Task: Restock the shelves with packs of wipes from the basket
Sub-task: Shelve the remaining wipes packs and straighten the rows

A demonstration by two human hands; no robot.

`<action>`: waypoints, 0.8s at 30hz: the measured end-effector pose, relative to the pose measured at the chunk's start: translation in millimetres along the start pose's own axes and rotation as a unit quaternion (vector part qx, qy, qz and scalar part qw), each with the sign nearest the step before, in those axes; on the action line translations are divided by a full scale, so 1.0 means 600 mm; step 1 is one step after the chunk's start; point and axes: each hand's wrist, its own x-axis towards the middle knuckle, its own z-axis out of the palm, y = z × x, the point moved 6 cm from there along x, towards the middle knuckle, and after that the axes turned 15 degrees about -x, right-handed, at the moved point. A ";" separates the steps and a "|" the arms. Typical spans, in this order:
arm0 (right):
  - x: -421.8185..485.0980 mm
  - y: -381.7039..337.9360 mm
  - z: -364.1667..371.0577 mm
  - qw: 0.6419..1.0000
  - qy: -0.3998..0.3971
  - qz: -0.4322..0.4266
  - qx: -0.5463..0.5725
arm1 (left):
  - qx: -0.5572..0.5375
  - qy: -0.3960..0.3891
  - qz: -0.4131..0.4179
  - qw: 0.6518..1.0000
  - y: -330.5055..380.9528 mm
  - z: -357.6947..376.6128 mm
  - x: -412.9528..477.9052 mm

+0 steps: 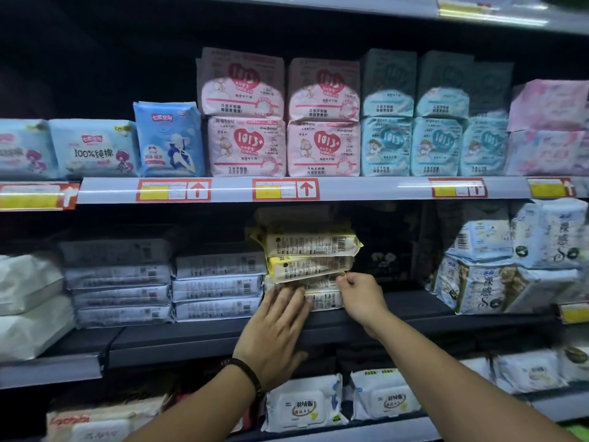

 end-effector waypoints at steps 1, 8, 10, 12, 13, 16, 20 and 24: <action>-0.003 -0.002 -0.003 1.000 -0.011 -0.007 0.004 | 0.009 -0.004 0.002 1.000 0.006 -0.001 0.000; 0.001 -0.006 -0.045 0.984 -0.015 0.010 0.180 | 0.050 0.061 0.016 0.997 0.019 -0.046 0.008; -0.004 -0.017 -0.047 0.980 -0.024 -0.003 0.200 | 0.017 0.076 -0.007 0.997 0.012 -0.057 0.010; -0.010 -0.031 -0.046 0.980 -0.032 -0.018 0.194 | -0.015 0.076 -0.021 0.997 -0.001 -0.055 0.016; -0.012 -0.036 -0.044 0.980 -0.030 -0.022 0.194 | -0.029 0.068 -0.024 0.997 -0.010 -0.050 0.019; -0.012 -0.043 -0.038 0.983 -0.045 -0.032 0.172 | -0.050 0.039 -0.025 0.998 -0.037 -0.038 0.031; -0.021 -0.053 -0.046 0.982 -0.085 -0.045 0.162 | -0.046 0.021 -0.031 0.998 -0.047 -0.034 0.036; -0.015 -0.056 -0.080 0.984 0.019 -0.018 0.175 | -0.021 0.063 -0.010 0.998 -0.024 -0.051 0.041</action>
